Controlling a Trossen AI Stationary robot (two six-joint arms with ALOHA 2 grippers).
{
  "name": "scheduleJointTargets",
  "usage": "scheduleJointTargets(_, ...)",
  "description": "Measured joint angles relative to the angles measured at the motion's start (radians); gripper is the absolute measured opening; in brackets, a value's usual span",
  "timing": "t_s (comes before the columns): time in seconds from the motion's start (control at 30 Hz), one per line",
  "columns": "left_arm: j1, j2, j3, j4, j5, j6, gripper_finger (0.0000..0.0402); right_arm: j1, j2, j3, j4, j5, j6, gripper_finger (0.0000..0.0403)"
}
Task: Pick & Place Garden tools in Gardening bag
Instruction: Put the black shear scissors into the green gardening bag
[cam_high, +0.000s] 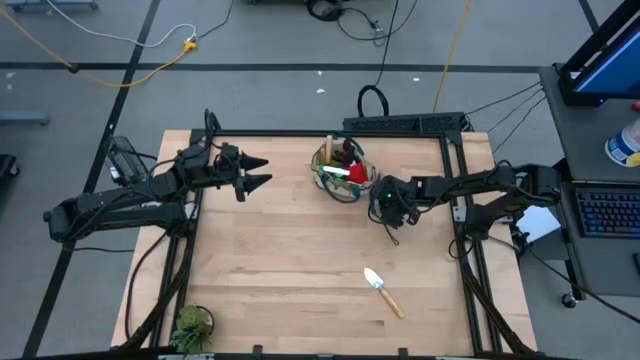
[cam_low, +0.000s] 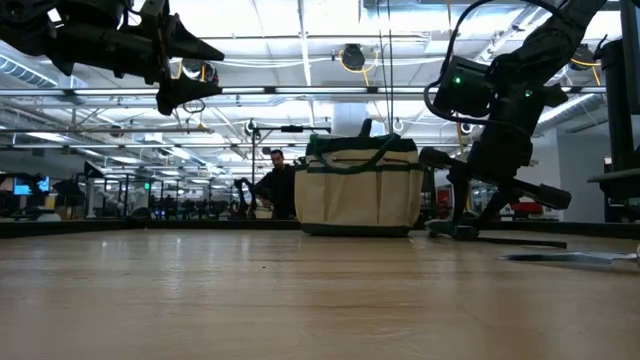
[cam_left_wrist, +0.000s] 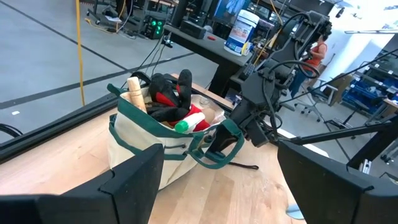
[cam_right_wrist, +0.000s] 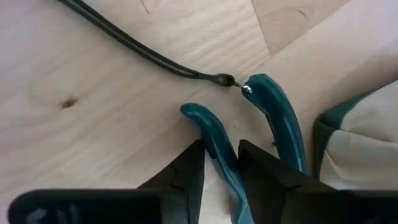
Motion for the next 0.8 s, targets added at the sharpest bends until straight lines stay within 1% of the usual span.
scheduleJointTargets(0.13,0.0,0.0,0.0,0.0,0.0,0.0,0.0324,0.0,0.0,0.0,-0.001,0.0,0.074,0.0078)
scheduleJointTargets(0.37,0.0,0.0,0.0,0.0,0.0,0.001,0.0324,0.018,0.001,0.0,-0.018,0.007,0.175,0.0038)
scheduleJointTargets(0.57,0.0,0.0,0.0,0.0,0.0,0.001,0.0324,0.052,0.002,0.0,-0.076,0.018,0.283,0.0041)
scheduleJointTargets(0.8,0.0,0.0,0.0,0.0,0.0,-0.001,0.0324,0.125,-0.026,-0.001,-0.174,0.0,0.39,0.0034)
